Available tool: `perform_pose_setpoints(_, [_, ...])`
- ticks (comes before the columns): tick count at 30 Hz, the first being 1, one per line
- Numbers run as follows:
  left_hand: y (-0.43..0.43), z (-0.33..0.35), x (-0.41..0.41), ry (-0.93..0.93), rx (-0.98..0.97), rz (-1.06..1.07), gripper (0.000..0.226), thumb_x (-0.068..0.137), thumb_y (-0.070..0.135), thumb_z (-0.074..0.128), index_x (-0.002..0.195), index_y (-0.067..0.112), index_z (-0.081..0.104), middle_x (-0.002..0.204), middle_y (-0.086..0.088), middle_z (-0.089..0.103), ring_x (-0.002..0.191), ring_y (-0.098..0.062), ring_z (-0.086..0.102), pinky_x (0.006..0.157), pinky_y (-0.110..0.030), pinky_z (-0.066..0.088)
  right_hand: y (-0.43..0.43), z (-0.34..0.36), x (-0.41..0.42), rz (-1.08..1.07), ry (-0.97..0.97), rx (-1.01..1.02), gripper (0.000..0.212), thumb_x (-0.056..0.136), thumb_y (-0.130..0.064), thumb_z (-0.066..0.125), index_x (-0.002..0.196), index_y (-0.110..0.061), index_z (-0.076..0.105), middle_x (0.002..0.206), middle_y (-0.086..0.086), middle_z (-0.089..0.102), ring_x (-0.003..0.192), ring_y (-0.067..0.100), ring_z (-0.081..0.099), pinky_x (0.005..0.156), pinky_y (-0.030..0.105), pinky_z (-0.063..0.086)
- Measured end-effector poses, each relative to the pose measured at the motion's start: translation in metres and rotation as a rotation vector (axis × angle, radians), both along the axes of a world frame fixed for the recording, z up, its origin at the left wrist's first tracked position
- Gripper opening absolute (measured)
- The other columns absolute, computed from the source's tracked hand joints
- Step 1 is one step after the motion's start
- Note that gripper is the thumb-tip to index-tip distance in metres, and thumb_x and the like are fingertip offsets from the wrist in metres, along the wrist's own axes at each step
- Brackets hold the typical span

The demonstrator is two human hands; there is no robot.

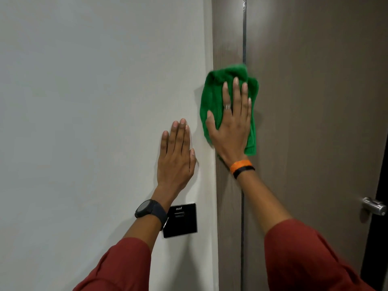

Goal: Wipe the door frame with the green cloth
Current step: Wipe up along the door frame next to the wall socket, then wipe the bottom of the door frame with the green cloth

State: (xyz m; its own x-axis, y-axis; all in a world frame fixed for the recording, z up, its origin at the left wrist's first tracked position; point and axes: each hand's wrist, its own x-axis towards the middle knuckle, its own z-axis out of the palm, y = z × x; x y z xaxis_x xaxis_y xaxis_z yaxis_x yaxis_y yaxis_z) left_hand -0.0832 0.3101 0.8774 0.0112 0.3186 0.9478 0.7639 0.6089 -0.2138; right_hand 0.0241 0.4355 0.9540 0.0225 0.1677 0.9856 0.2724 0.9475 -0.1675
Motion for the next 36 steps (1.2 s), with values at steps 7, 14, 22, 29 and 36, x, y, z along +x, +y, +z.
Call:
perform_pose_setpoints(7, [-0.005,-0.018,0.008,-0.056,-0.015,-0.062,0.067,0.104,0.024,0.036,0.162,-0.005,0.022,0.172,-0.020,0.016,0.160,-0.035,0.016,0.132,-0.047,0.003,-0.009,-0.141,0.014,0.001,-0.089,-0.036,0.066,0.102,-0.041,0.049,0.159,-0.010,0.035,0.169,0.015,0.030,0.160,0.034,0.020,0.129,0.055,0.026])
perform_pose_setpoints(14, [-0.022,-0.067,0.017,-0.168,-0.092,-0.127,0.069,0.103,0.024,0.035,0.163,-0.004,0.017,0.173,-0.021,0.014,0.162,-0.034,0.012,0.133,-0.047,0.007,-0.019,-0.213,0.039,0.037,-0.034,-0.060,0.038,0.096,-0.016,0.059,0.131,-0.005,0.069,0.135,0.018,0.064,0.125,0.029,0.052,0.103,0.049,0.054])
perform_pose_setpoints(22, [-0.059,-0.168,0.037,-0.349,-0.193,-0.204,0.065,0.106,0.023,0.032,0.165,-0.001,0.017,0.174,-0.016,0.016,0.163,-0.028,0.009,0.133,-0.043,0.009,-0.036,-0.295,0.073,0.209,-0.239,-0.278,0.026,0.080,0.005,0.083,0.104,0.001,0.074,0.102,0.011,0.068,0.098,0.020,0.057,0.078,0.038,0.058])
perform_pose_setpoints(29, [-0.136,-0.313,0.060,-0.596,-0.361,-0.150,0.067,0.103,0.021,0.034,0.164,0.000,0.017,0.173,-0.016,0.021,0.162,-0.029,0.013,0.134,-0.038,0.004,-0.109,-0.426,0.079,0.339,-0.656,-0.599,0.017,0.082,-0.001,0.080,0.085,-0.003,0.064,0.095,0.003,0.055,0.090,0.002,0.039,0.081,0.008,0.034])
perform_pose_setpoints(36, [-0.224,-0.500,0.084,-0.919,-0.539,-0.084,0.060,0.103,0.019,0.036,0.157,-0.007,0.036,0.166,-0.020,0.035,0.155,-0.034,0.032,0.132,-0.039,0.011,-0.191,-0.585,0.083,0.391,-1.020,-0.731,0.021,0.087,-0.009,0.076,0.107,-0.001,0.074,0.107,0.008,0.064,0.105,0.025,0.061,0.080,0.034,0.059])
